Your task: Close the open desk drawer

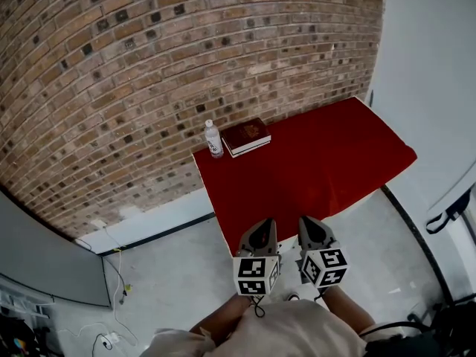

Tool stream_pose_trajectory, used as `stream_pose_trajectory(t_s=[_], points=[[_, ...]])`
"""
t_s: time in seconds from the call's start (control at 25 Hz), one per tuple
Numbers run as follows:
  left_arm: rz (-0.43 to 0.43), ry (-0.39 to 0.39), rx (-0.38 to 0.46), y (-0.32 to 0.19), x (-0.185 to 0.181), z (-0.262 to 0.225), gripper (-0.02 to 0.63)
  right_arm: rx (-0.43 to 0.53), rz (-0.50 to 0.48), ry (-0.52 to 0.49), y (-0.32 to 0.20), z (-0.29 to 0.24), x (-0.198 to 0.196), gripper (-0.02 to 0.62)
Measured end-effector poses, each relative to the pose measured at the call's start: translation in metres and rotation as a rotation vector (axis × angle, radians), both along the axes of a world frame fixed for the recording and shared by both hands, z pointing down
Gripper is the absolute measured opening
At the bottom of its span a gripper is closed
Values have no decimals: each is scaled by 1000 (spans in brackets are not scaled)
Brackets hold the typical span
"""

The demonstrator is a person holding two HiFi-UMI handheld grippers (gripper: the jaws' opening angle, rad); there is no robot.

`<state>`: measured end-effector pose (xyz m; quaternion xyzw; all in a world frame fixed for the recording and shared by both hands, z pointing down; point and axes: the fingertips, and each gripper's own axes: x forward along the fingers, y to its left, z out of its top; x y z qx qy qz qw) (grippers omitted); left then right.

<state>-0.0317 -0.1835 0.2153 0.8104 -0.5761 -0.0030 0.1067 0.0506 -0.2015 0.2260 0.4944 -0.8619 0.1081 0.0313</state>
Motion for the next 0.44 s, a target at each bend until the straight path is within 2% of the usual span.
stream_pose_trajectory(t_s=[0.44], points=[[14, 3, -16, -2, 10, 5, -2, -4, 19, 6, -2, 0, 11, -2]])
